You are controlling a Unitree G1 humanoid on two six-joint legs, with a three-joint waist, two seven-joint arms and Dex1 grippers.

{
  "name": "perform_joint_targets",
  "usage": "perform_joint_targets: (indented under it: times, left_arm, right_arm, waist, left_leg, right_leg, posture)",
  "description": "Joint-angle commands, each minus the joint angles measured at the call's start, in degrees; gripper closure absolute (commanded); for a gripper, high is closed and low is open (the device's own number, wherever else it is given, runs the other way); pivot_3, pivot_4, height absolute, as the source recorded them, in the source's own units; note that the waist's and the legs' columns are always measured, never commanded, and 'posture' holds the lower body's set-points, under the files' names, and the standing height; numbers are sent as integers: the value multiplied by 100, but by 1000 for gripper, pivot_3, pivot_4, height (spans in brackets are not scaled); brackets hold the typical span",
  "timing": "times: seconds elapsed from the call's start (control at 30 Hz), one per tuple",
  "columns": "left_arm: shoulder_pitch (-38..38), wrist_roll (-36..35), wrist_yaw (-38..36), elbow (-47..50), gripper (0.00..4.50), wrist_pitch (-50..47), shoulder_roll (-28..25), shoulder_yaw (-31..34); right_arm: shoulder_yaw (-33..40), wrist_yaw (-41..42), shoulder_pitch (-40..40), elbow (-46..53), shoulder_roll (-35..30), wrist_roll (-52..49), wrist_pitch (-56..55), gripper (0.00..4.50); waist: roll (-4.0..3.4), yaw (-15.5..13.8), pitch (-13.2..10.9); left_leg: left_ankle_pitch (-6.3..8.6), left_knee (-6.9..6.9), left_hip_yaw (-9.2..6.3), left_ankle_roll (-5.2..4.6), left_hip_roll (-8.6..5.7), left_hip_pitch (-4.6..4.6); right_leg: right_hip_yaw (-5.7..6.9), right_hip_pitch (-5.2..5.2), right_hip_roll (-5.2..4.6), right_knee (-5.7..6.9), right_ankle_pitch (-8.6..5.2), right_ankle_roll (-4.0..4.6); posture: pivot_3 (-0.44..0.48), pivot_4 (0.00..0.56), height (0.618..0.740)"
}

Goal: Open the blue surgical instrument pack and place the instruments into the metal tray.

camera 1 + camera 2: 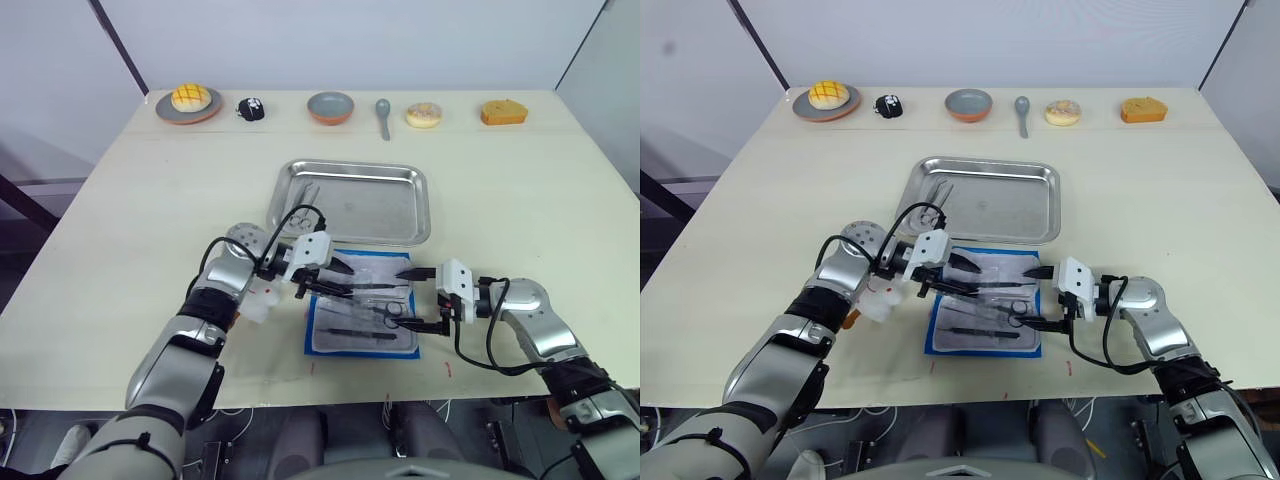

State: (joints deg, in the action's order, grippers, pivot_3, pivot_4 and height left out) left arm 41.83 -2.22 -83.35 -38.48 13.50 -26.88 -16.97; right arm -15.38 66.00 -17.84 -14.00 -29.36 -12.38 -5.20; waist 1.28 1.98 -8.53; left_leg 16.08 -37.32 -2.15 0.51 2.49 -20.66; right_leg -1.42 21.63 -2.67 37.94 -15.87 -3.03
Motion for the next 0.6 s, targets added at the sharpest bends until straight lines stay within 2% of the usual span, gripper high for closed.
perform_joint_targets:
  times: [0.03,0.1,0.2,0.27,0.6]
  left_arm:
    - [-25,156,31,-93,2597,34,-39,-72]
    - [-59,147,12,-69,2597,11,-34,-87]
    - [-89,137,10,-32,3385,-51,-32,-91]
    - [-108,124,23,-6,4375,-119,-33,-82]
    - [-79,83,34,308,4461,-474,-141,-47]
  right_arm:
    - [-275,-62,325,-415,-107,492,217,0]
    - [-278,-62,326,-409,-106,489,222,0]
    - [-280,-61,324,-396,-105,485,231,0]
    - [-277,-61,316,-399,-104,486,233,0]
    - [-285,-61,296,-417,-81,483,235,0]
  waist:
    - [-1,0,1]
    - [-1,1,1]
    - [-1,1,2]
    - [-1,1,2]
    - [-2,3,2]
  left_leg:
    - [0,0,0,0,0,0]
    - [0,0,0,0,0,0]
    - [0,0,0,0,0,0]
    - [0,0,0,0,0,0]
    - [0,0,0,0,0,1]
  right_leg:
    - [0,0,0,0,0,0]
    - [0,0,0,1,0,0]
    - [0,0,0,1,0,0]
    - [0,-1,0,1,0,0]
    - [0,-1,0,2,0,0]
  posture:
    - [0,150,732]
    - [0,150,732]
    - [0,150,732]
    - [0,150,732]
    - [0,150,732]
